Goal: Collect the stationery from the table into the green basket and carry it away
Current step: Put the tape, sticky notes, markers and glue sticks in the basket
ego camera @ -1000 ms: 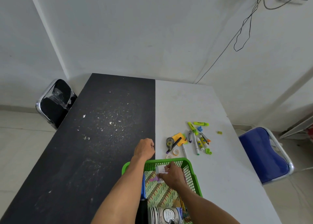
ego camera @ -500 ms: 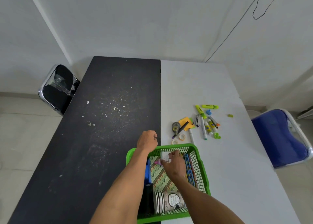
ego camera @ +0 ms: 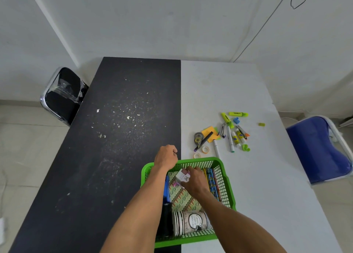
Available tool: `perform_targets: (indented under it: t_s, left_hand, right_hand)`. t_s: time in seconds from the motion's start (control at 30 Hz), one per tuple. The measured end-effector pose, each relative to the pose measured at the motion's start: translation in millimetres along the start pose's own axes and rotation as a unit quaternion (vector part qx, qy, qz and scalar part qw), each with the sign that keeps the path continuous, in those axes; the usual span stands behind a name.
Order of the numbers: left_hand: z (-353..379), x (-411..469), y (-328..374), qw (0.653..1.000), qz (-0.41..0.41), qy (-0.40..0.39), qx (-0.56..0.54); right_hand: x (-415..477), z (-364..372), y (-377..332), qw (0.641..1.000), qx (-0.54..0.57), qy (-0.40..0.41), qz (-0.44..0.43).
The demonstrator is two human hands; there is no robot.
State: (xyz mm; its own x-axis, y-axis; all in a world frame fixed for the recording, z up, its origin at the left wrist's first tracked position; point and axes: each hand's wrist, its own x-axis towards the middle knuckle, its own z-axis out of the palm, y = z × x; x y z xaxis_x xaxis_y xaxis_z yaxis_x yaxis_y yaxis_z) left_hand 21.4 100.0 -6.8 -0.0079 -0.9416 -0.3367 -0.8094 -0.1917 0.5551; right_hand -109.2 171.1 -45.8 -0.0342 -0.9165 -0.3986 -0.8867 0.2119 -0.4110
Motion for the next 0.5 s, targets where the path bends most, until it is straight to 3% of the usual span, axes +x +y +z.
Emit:
perform_targets:
  t_s: [0.2,0.5]
  left_hand:
    - [0.8,0.4,0.5,1.0,-0.003,0.003,-0.004]
    - [-2.7,0.7,-4.5,1.0,-0.004,0.009,-0.009]
  right_hand:
    - [1.6,0.7,-4.5,0.996,-0.037,-0.041,-0.064]
    - [4.1,2.7,-14.8,0.997,-0.022,-0.033,-0.059]
